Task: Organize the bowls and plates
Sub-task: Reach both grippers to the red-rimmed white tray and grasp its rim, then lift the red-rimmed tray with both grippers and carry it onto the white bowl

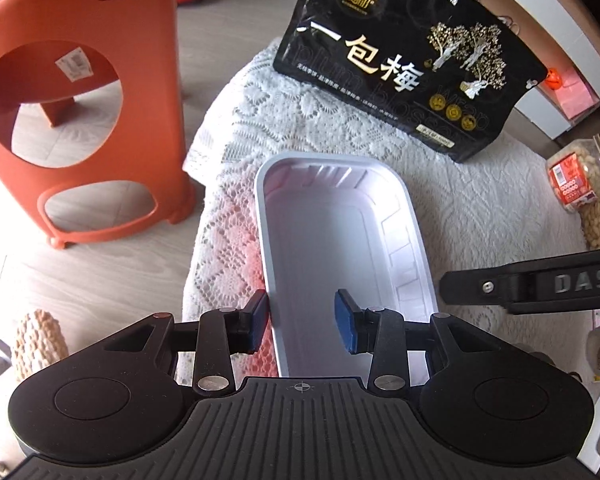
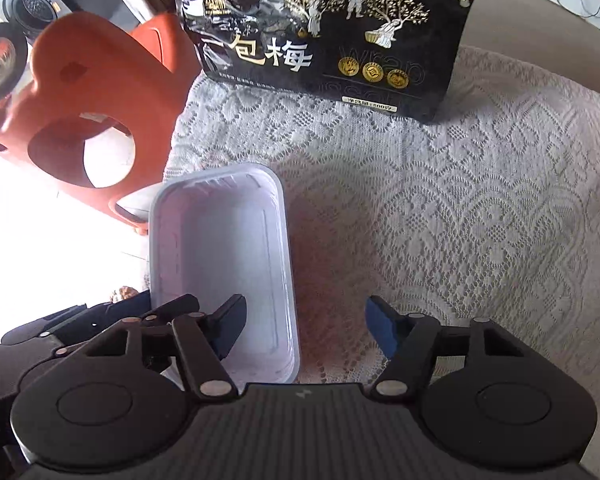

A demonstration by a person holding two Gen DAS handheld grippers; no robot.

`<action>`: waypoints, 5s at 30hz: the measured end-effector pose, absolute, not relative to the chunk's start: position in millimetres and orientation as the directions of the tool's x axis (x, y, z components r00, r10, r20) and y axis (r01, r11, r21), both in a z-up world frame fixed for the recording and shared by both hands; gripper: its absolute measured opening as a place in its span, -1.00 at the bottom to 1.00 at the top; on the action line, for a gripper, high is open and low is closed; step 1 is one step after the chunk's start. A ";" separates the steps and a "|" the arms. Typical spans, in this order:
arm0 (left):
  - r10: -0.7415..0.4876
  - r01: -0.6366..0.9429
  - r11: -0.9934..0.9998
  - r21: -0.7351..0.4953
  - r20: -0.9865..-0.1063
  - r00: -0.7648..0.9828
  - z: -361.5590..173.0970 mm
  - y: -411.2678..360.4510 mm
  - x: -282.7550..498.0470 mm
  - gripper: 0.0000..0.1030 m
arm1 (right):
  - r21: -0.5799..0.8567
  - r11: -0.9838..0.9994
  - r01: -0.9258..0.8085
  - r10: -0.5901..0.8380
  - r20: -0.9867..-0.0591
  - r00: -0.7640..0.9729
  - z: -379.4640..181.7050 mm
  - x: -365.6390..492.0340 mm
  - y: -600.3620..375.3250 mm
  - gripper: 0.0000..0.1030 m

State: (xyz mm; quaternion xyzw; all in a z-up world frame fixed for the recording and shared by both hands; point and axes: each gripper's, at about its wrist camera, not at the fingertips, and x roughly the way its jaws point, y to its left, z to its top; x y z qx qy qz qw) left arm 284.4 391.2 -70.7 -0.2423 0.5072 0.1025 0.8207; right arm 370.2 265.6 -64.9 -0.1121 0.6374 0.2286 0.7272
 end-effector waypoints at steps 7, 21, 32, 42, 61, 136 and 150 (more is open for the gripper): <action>-0.079 -0.408 0.865 -0.293 -0.882 0.465 -74.7 396.7 288.5 -0.25 | 0.077 0.861 -0.502 0.116 -0.992 0.047 -87.7 373.7 294.5 -0.27; -0.078 -0.413 0.865 -0.283 -0.891 0.447 -78.7 396.2 290.2 -0.46 | 0.015 0.844 -0.536 0.050 -0.997 0.051 -109.2 371.2 314.7 -0.55; -0.084 -0.416 0.862 -0.289 -0.891 0.446 -79.0 396.5 290.3 -0.56 | 0.015 0.864 -0.504 0.038 -0.999 0.036 -112.6 375.8 309.1 -0.59; -0.089 -0.419 0.861 -0.287 -0.898 0.432 -81.4 396.9 292.1 -0.60 | -0.018 0.840 -0.542 0.008 -0.999 0.045 -119.8 370.1 318.7 -0.48; -0.100 -0.229 0.920 -0.320 -0.753 0.651 56.5 346.4 229.2 -0.56 | 0.165 0.817 -0.552 0.320 -0.927 0.195 19.6 316.6 234.1 -0.57; -0.262 -0.136 0.916 -0.378 -0.818 0.511 6.1 256.6 216.0 -0.41 | 0.351 0.847 -0.400 0.426 -0.898 0.114 5.3 279.7 57.4 -0.15; -0.288 -0.109 0.908 -0.405 -0.790 0.542 15.9 254.9 213.7 -0.40 | 0.310 0.855 -0.415 0.403 -0.901 0.158 14.1 282.5 58.7 -0.18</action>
